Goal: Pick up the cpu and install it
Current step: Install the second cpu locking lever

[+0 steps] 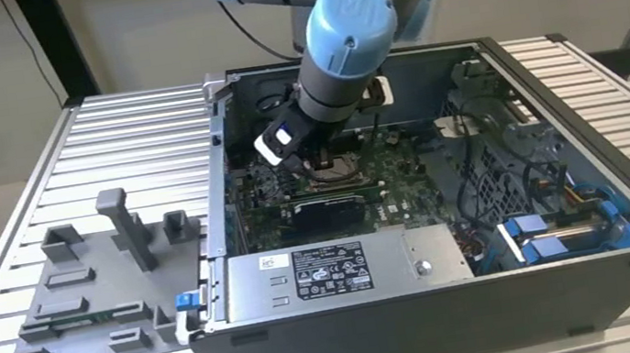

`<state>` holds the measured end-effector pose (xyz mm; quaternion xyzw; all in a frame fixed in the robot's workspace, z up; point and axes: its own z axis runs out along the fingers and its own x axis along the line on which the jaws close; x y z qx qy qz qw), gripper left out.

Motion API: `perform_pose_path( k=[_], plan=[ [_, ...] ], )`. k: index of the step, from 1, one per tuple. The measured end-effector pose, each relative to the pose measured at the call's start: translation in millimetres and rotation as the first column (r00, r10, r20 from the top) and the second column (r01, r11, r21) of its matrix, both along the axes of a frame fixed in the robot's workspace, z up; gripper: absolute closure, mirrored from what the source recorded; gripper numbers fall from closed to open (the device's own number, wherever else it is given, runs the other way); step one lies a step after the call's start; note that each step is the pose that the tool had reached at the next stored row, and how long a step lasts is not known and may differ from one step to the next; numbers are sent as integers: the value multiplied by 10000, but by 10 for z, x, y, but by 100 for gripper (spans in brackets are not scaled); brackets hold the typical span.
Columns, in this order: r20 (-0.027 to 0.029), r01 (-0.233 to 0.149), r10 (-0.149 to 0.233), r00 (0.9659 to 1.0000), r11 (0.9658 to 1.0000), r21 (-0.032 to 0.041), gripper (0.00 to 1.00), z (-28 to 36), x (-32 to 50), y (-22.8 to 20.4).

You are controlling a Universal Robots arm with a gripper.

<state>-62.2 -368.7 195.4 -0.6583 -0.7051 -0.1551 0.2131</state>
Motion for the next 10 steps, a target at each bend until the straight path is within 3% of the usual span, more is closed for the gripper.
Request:
perform_pose_path(
  k=[10],
  plan=[
    [-92,-2,2,10000,10000,-1,100,-3,160,-4]
  ],
)
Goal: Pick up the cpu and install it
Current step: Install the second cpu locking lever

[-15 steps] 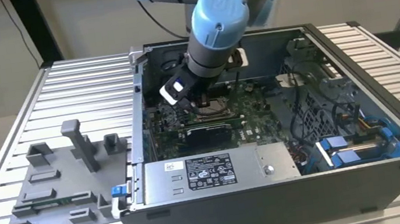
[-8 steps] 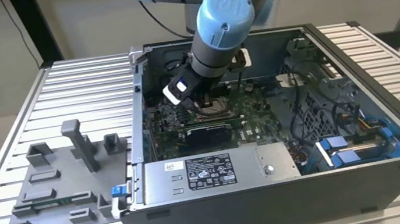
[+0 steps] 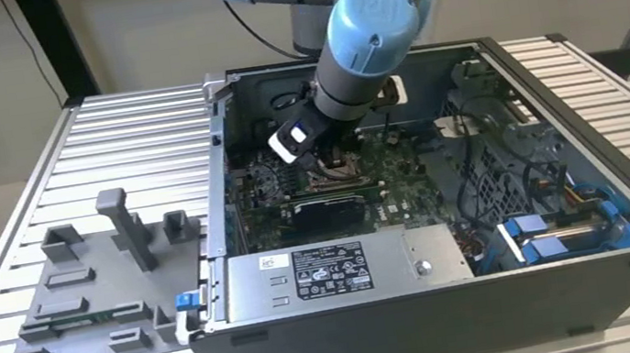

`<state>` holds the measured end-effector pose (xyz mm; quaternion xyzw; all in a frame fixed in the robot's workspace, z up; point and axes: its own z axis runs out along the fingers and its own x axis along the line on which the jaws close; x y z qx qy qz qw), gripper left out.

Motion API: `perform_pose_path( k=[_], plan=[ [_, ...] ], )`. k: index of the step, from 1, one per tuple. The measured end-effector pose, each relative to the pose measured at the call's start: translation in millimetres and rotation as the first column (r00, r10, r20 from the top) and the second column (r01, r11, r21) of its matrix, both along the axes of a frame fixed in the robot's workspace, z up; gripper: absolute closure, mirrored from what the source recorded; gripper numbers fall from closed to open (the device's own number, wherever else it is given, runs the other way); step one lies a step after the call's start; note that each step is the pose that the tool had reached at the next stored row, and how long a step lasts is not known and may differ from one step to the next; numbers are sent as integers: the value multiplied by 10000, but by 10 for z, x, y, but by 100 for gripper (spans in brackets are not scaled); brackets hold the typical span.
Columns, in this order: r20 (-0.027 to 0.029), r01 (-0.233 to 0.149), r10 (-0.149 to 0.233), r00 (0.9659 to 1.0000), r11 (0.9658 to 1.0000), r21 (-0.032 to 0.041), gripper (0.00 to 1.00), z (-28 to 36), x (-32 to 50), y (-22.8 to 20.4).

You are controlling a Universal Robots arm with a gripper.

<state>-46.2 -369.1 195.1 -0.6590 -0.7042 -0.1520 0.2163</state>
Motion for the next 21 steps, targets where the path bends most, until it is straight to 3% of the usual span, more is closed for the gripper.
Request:
perform_pose_path(
  k=[4,7,9,21],
  plan=[
    [0,1,-1,10000,10000,0,100,2,-24,9],
    [-1,0,0,10000,10000,7,100,53,-139,9],
    [2,1,-1,10000,10000,10,100,53,-180,10],
    [1,2,-2,10000,10000,8,100,48,-127,18]
  ],
)
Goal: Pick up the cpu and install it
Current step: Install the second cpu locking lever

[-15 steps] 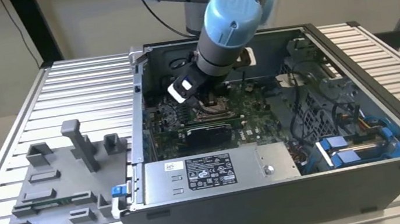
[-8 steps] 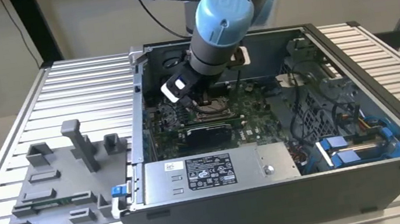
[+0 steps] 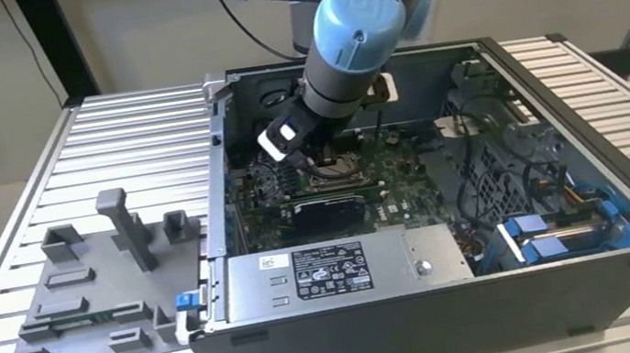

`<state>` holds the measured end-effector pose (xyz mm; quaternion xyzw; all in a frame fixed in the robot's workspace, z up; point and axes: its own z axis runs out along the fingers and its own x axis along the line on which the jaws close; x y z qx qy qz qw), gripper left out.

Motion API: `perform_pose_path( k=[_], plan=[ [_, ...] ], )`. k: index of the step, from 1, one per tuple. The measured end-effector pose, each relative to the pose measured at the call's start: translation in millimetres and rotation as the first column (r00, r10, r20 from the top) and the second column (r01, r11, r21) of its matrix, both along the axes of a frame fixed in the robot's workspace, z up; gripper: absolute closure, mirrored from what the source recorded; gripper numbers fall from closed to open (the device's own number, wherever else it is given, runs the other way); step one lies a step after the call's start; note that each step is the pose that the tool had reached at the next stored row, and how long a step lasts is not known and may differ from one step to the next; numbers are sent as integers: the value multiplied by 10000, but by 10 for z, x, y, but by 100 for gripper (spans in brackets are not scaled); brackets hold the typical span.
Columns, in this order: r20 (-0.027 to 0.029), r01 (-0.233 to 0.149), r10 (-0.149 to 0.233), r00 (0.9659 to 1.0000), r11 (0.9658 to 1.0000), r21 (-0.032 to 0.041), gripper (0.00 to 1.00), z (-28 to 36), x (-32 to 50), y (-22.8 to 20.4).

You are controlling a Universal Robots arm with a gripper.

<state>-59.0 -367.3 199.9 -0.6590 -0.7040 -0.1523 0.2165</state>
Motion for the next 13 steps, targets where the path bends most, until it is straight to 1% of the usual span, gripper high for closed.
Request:
perform_pose_path(
  k=[7,13],
  plan=[
    [-1,-1,1,10000,10000,-2,100,-8,10,10],
    [-1,-2,2,10000,10000,-6,100,-37,12,17]
  ],
)
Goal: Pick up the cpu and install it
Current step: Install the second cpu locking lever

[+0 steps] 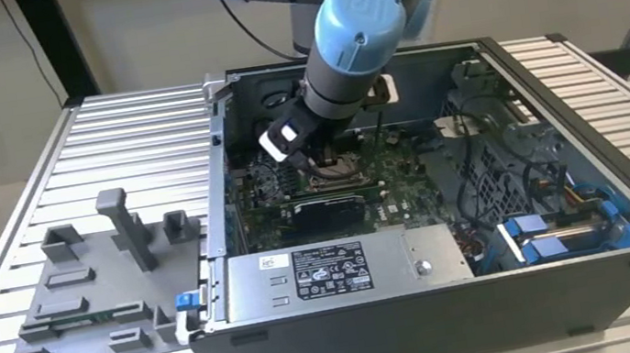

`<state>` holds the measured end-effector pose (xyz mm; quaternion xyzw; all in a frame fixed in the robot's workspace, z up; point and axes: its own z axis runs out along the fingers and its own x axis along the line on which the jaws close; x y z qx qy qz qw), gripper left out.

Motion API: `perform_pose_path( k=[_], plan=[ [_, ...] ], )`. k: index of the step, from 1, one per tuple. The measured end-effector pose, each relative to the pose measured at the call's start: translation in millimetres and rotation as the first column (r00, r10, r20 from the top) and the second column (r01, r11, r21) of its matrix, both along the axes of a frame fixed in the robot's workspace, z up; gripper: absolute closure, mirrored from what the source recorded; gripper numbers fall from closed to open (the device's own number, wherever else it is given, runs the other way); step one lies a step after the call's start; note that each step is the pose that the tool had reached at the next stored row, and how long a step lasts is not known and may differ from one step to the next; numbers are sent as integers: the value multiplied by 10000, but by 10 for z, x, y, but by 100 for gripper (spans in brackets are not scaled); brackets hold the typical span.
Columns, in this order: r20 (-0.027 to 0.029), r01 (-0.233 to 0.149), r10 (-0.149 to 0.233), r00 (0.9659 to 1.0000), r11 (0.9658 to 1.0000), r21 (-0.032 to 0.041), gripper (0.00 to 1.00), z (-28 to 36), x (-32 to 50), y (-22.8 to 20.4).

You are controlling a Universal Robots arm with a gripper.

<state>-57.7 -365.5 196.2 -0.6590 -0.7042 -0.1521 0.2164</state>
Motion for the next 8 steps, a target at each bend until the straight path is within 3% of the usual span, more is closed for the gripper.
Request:
perform_pose_path(
  k=[8],
  plan=[
    [0,0,0,10000,10000,-4,100,-43,12,5]
  ],
)
